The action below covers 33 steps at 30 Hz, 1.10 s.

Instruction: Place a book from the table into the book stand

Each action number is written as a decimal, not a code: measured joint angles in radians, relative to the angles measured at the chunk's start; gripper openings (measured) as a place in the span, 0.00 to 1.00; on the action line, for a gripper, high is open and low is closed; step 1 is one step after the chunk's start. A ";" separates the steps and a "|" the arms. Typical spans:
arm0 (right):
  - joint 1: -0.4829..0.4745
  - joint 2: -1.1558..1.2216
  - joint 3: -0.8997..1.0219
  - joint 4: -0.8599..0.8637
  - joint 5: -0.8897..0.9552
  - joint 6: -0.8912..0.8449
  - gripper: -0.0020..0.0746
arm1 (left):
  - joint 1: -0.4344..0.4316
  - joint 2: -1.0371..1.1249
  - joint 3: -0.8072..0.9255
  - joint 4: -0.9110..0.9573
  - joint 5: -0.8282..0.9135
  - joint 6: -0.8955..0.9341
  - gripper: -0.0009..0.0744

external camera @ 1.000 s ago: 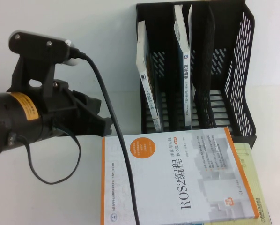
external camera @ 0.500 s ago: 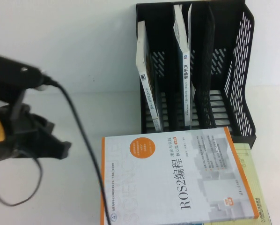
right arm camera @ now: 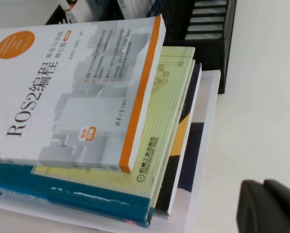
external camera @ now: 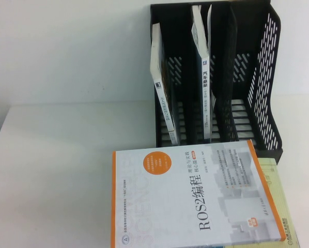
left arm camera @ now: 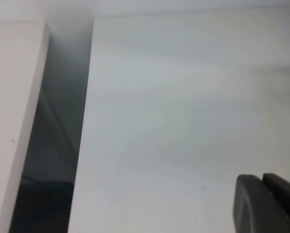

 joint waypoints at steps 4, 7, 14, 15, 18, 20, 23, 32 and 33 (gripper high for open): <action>0.000 0.000 0.000 0.000 0.000 0.000 0.02 | 0.051 -0.170 0.178 -0.050 -0.061 0.000 0.01; 0.000 0.000 0.000 0.000 0.000 0.000 0.02 | 0.083 -0.278 0.311 -0.071 -0.182 -0.004 0.01; 0.000 0.000 0.000 0.002 0.000 0.000 0.02 | 0.106 -0.389 0.503 -0.117 -0.345 -0.009 0.01; 0.000 0.000 0.002 0.002 0.001 0.000 0.02 | 0.106 -0.389 0.503 -0.122 -0.344 -0.009 0.01; 0.000 0.000 0.002 0.004 0.001 0.000 0.02 | 0.106 -0.390 0.503 -0.126 -0.344 -0.009 0.01; 0.000 0.000 0.002 0.004 0.001 0.000 0.02 | 0.106 -0.390 0.503 -0.126 -0.344 -0.009 0.01; 0.000 0.000 0.002 0.004 0.001 0.000 0.02 | 0.106 -0.390 0.503 -0.126 -0.344 0.001 0.01; 0.000 0.000 0.002 0.004 0.001 0.000 0.02 | 0.106 -0.390 0.503 -0.140 -0.344 0.081 0.01; 0.000 0.000 0.002 0.004 0.001 0.000 0.02 | 0.106 -0.390 0.503 -0.156 -0.344 0.092 0.01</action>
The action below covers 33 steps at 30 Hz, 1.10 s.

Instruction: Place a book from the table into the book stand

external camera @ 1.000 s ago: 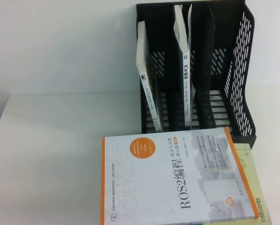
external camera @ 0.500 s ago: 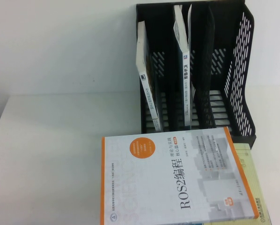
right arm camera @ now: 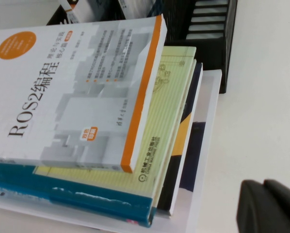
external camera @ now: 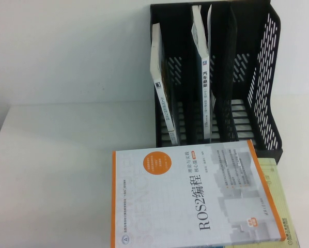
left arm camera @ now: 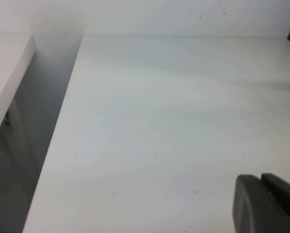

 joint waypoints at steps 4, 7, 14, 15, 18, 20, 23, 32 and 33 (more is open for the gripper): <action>0.000 0.000 0.000 0.000 0.000 0.000 0.02 | 0.000 -0.002 0.000 -0.061 -0.002 0.091 0.01; 0.000 0.000 0.000 0.000 0.000 0.000 0.02 | 0.000 -0.002 0.000 -0.081 -0.002 0.133 0.01; 0.000 0.000 0.000 0.000 0.000 0.000 0.02 | 0.000 -0.002 0.000 -0.085 -0.002 0.145 0.01; 0.000 0.000 0.000 0.001 0.000 0.000 0.02 | 0.000 -0.002 0.000 -0.085 -0.002 0.145 0.01; 0.000 0.000 0.000 0.001 0.000 0.000 0.02 | 0.000 -0.002 0.000 -0.085 -0.002 0.145 0.01; 0.000 0.000 0.000 0.001 0.000 0.000 0.02 | 0.000 -0.002 0.000 -0.085 -0.002 0.145 0.01; 0.000 0.000 0.000 0.001 0.000 0.000 0.02 | 0.000 -0.002 0.000 -0.086 -0.002 0.150 0.01; 0.000 0.000 0.000 0.001 0.000 0.000 0.02 | 0.000 -0.002 0.000 -0.087 -0.002 0.160 0.01; 0.000 0.000 0.000 0.001 0.000 0.000 0.02 | 0.000 -0.002 0.000 -0.087 -0.002 0.160 0.01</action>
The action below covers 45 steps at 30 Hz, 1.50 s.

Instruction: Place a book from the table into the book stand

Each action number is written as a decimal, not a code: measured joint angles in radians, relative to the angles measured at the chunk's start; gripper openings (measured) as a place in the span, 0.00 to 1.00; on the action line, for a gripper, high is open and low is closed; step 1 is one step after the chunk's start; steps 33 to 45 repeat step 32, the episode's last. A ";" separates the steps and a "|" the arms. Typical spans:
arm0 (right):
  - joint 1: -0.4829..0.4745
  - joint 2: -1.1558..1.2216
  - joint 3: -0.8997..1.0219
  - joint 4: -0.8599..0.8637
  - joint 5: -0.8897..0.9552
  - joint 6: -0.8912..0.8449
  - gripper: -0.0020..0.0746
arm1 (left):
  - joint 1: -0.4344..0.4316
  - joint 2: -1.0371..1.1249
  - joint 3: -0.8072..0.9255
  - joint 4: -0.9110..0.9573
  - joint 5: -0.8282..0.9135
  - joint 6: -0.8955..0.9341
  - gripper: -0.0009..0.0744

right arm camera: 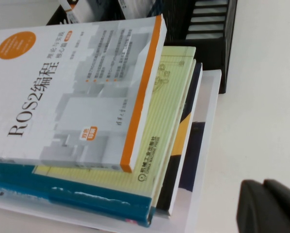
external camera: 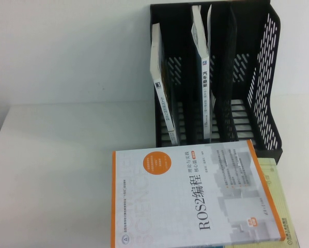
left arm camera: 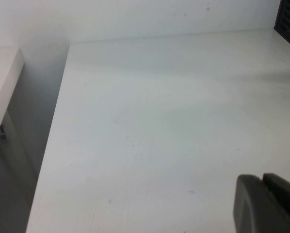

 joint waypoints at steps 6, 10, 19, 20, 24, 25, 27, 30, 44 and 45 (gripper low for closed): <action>-0.056 -0.092 0.072 -0.098 -0.082 0.003 0.02 | 0.000 0.000 0.000 0.000 0.000 0.002 0.01; -0.161 -0.184 0.172 -0.159 -0.221 0.008 0.02 | 0.000 0.000 0.000 0.000 0.000 0.002 0.01; -0.342 -0.255 0.338 -0.133 -0.270 0.019 0.02 | 0.000 0.000 0.000 0.000 0.000 0.002 0.01; -0.349 -0.255 0.338 -0.133 -0.272 0.019 0.02 | 0.000 0.000 0.000 0.000 0.000 0.002 0.01; -0.354 -0.255 0.338 -0.133 -0.272 0.019 0.02 | 0.000 0.000 0.000 0.000 0.000 0.002 0.01; -0.354 -0.255 0.338 -0.133 -0.272 0.019 0.02 | 0.000 0.000 0.000 0.000 0.000 0.002 0.01; -0.354 -0.255 0.338 -0.133 -0.272 0.019 0.02 | 0.000 0.000 0.000 0.000 0.000 0.004 0.01; -0.354 -0.255 0.338 -0.133 -0.272 0.019 0.02 | 0.000 0.000 0.000 0.000 0.000 0.006 0.01; -0.354 -0.255 0.338 -0.133 -0.272 0.019 0.02 | 0.000 0.000 0.000 0.000 0.000 0.006 0.01; -0.354 -0.255 0.338 -0.133 -0.272 0.019 0.02 | 0.000 0.000 0.000 0.000 0.000 0.006 0.01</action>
